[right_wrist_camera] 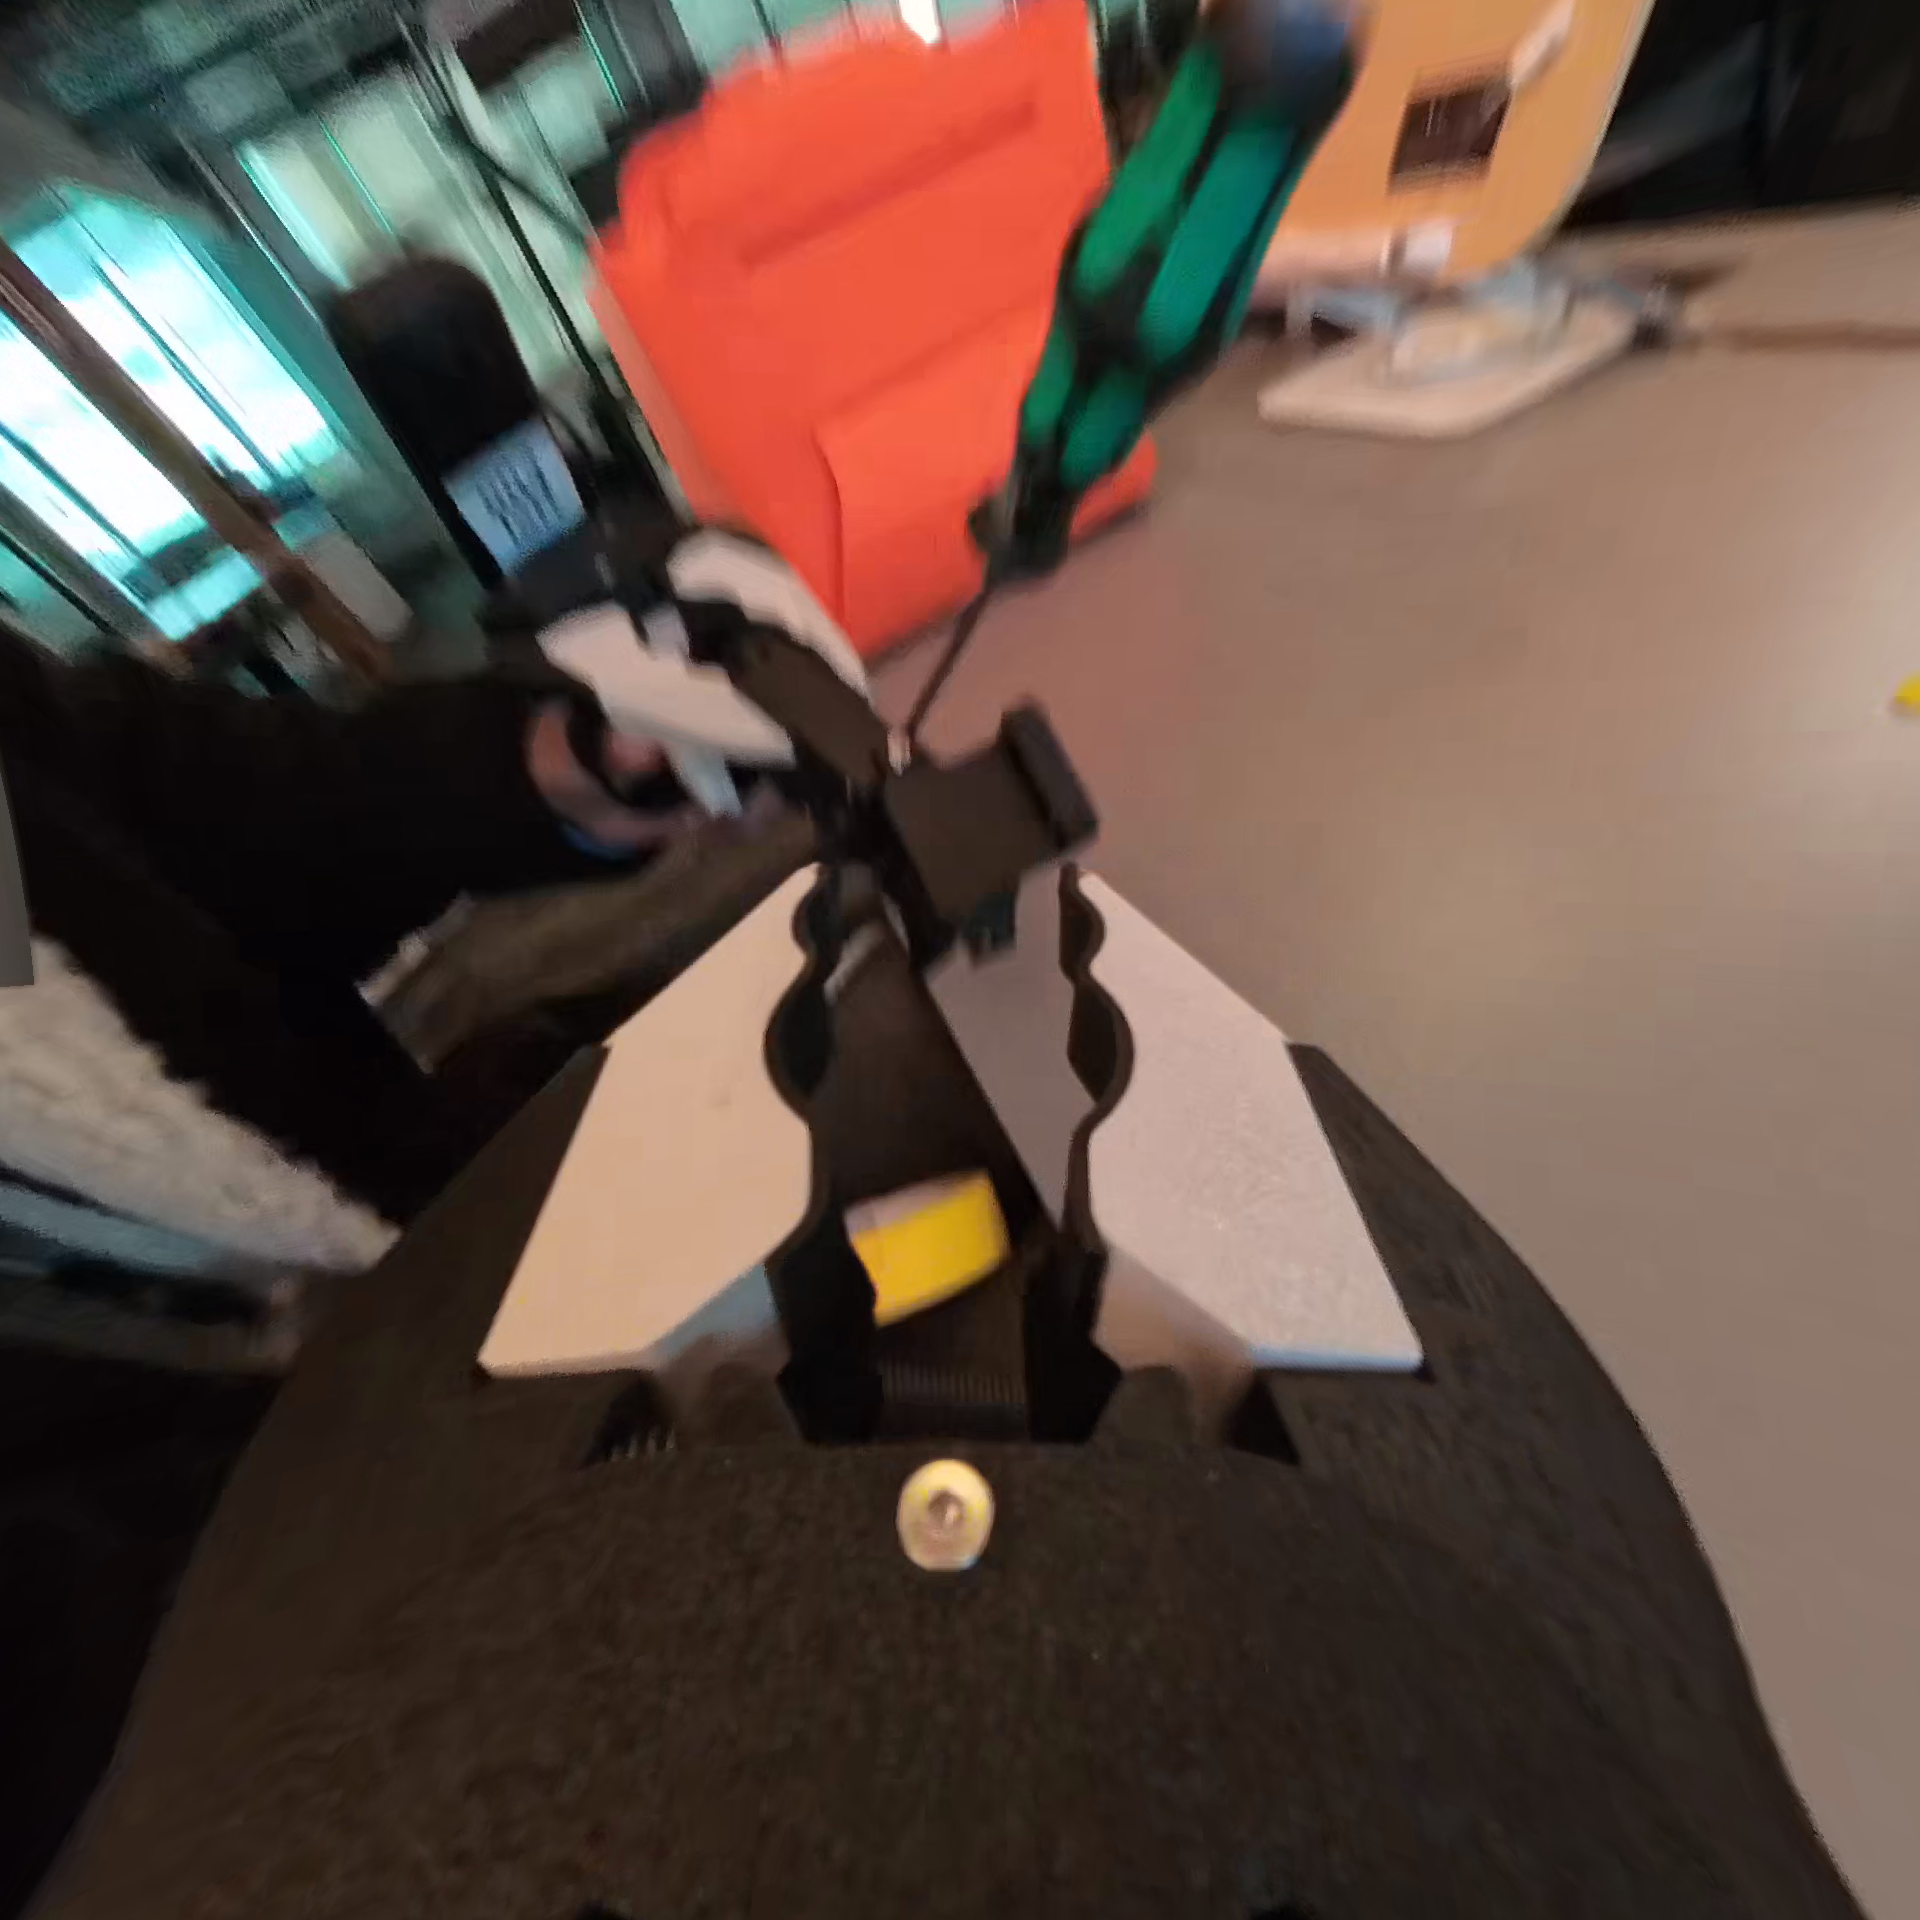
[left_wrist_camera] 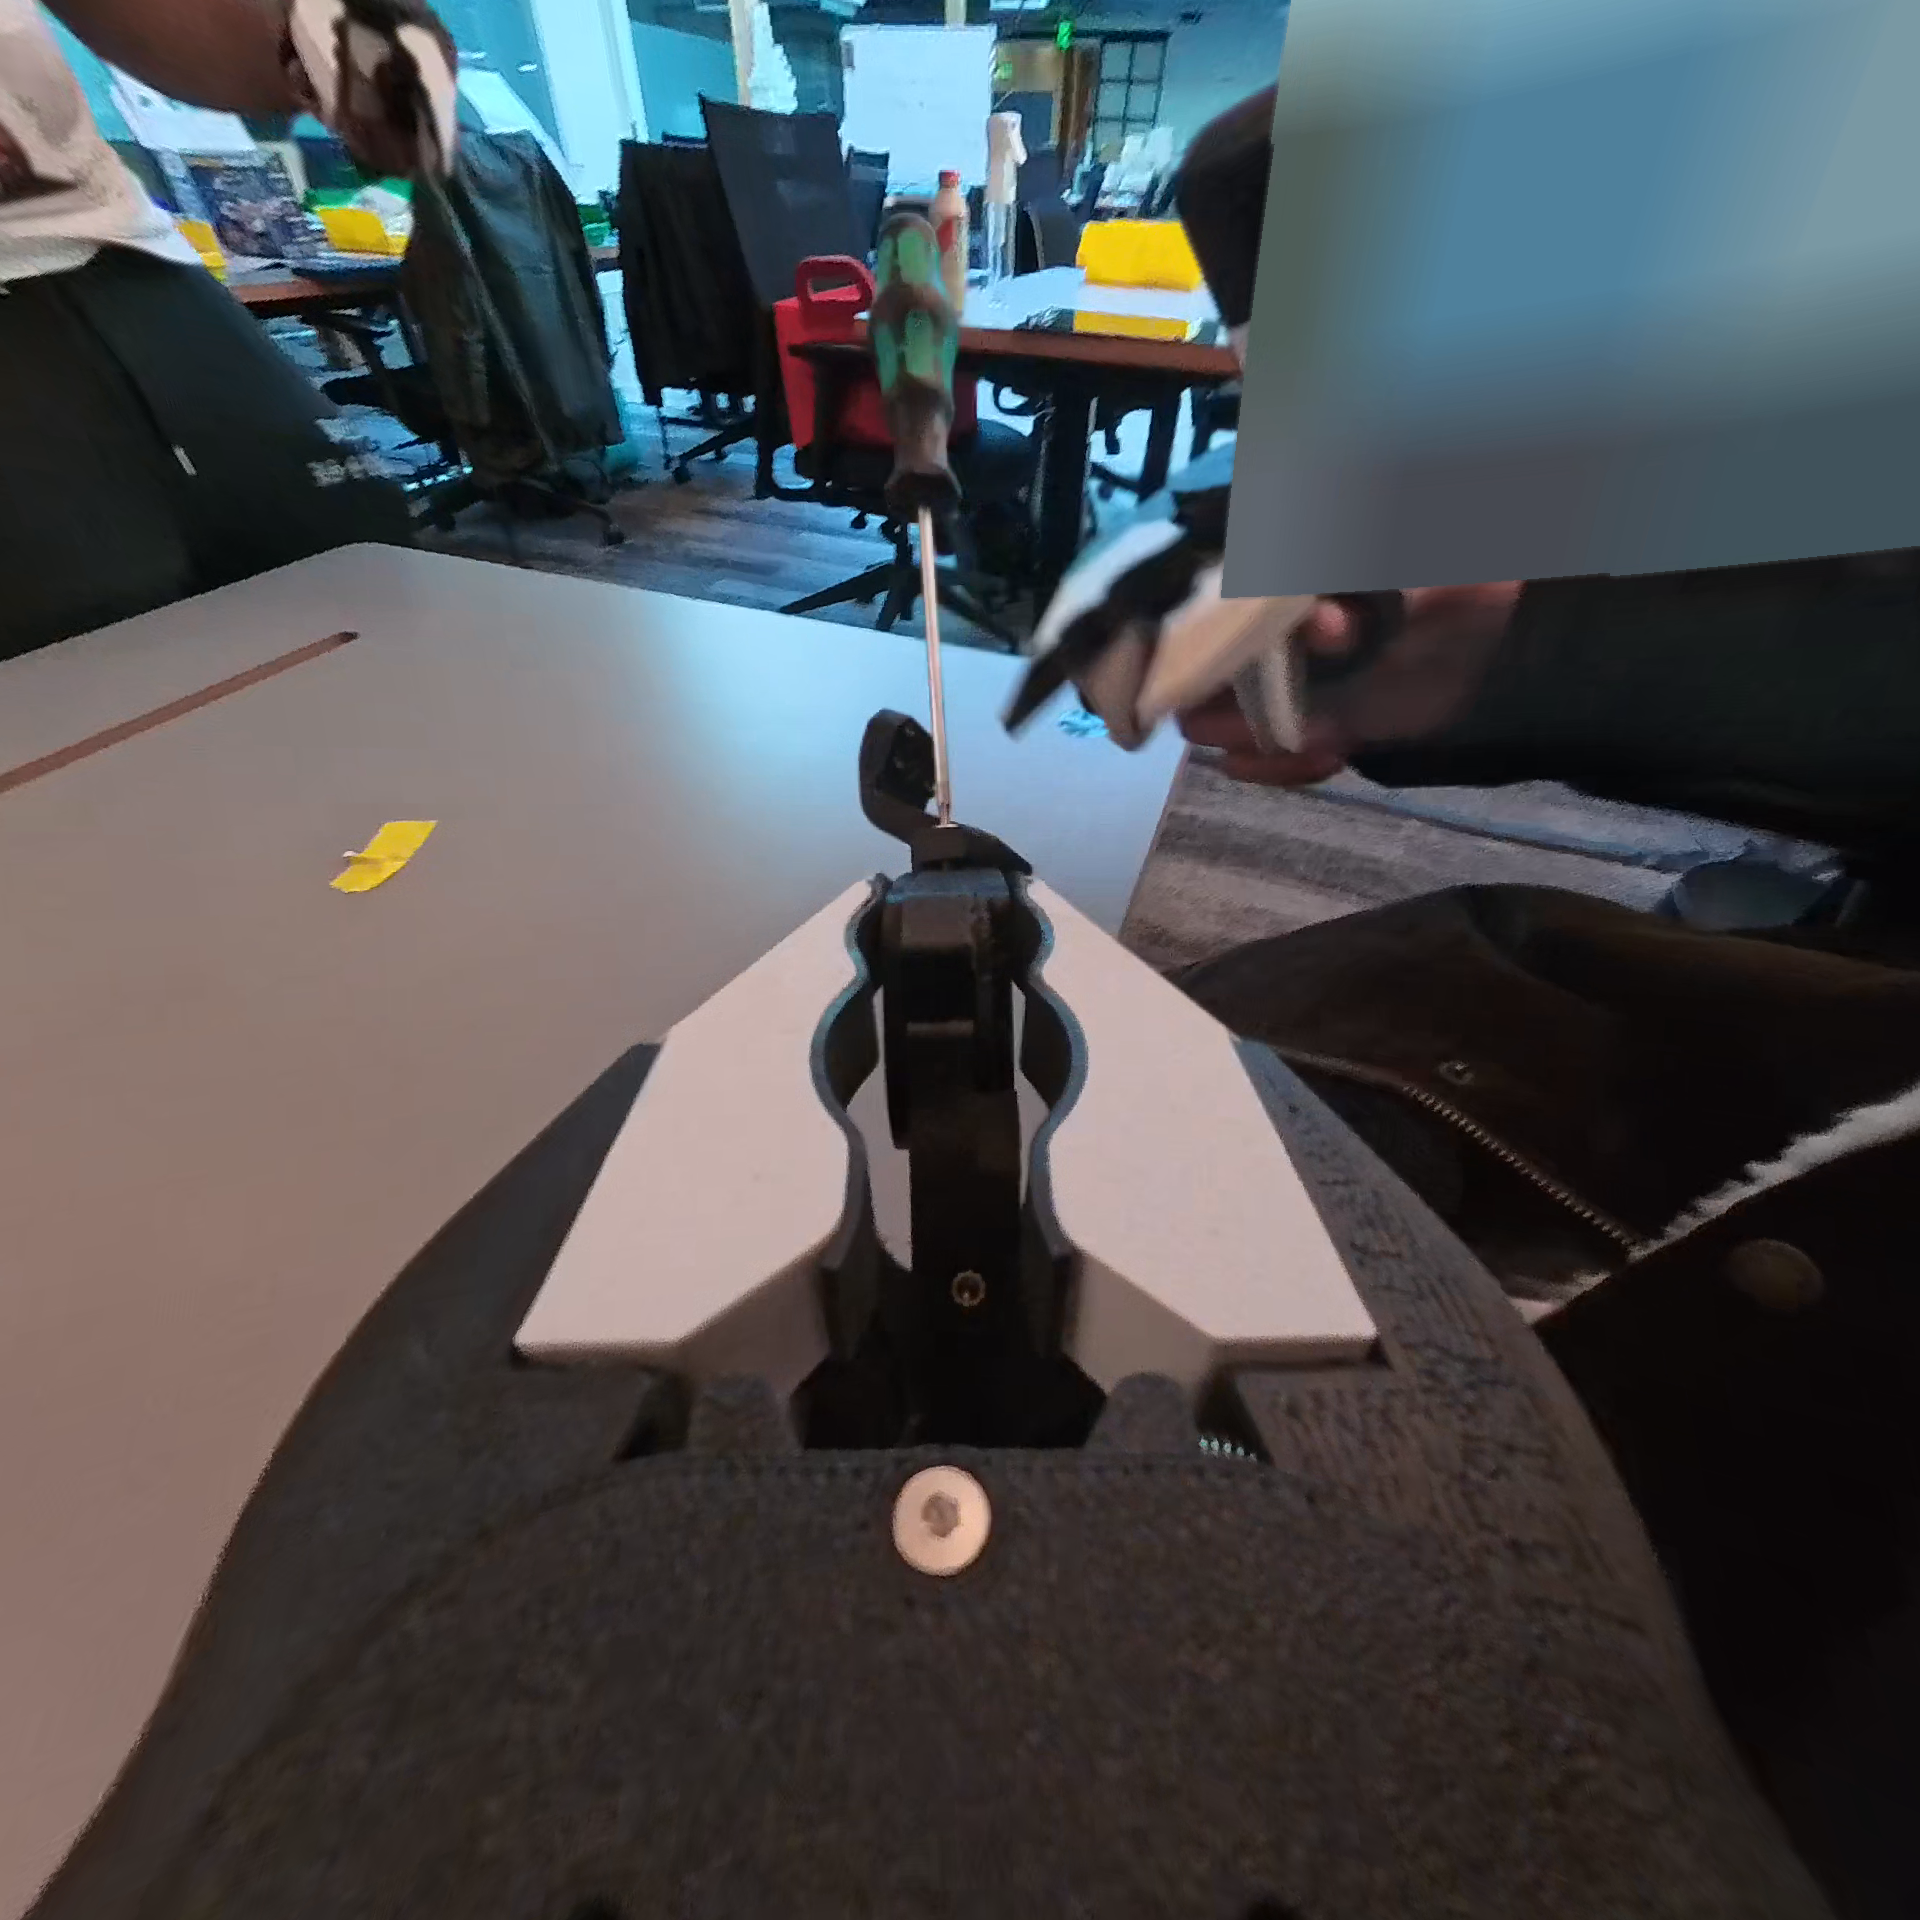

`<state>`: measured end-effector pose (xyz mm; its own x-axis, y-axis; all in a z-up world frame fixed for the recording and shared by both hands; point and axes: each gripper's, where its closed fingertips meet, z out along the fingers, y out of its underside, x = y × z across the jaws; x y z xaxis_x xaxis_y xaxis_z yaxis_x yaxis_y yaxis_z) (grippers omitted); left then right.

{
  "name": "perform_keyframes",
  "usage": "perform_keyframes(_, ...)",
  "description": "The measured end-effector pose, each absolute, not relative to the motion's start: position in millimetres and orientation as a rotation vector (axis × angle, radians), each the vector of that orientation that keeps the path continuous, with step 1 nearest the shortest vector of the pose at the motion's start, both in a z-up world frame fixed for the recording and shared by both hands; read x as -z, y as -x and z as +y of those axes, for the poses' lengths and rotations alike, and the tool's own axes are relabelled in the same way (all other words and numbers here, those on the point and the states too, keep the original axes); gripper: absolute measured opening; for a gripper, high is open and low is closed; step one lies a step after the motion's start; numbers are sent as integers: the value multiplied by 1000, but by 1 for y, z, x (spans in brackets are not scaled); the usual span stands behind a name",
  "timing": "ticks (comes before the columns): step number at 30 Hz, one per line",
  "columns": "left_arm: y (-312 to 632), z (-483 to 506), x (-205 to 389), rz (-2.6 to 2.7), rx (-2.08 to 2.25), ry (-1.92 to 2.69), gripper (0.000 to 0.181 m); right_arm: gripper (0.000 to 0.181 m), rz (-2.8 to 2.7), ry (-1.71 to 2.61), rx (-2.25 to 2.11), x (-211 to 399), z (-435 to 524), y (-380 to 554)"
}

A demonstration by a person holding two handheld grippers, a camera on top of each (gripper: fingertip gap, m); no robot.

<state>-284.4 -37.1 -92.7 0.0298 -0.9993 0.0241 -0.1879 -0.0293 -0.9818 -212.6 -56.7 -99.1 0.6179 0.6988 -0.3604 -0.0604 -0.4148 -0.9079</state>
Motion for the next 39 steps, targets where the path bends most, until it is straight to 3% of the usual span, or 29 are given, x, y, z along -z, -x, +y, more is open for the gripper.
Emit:
perform_keyframes(2,289,-33,95,1310,1072,1392,21,41,-632,2016,-923,139,-81,225)
perform_keyframes(4,289,-31,97,1296,1073,1414,22,60,-720,2194,-949,174,-103,244)
perform_keyframes(6,287,-31,98,1303,1076,1419,21,64,-926,2272,-813,206,-120,255)
perform_keyframes(12,290,-34,94,1292,1102,1404,21,105,-1236,2289,-568,245,-124,261)
perform_keyframes(14,292,-34,91,1282,1098,1397,21,109,-1236,2345,-584,256,-123,264)
perform_keyframes(23,305,-30,79,1212,1082,1404,22,99,-1343,2460,-525,279,-125,278)
perform_keyframes(34,335,18,76,1013,995,1503,22,99,-740,2129,-498,171,-90,214)
perform_keyframes(39,342,37,79,939,974,1548,22,99,-461,2154,-280,174,-43,129)
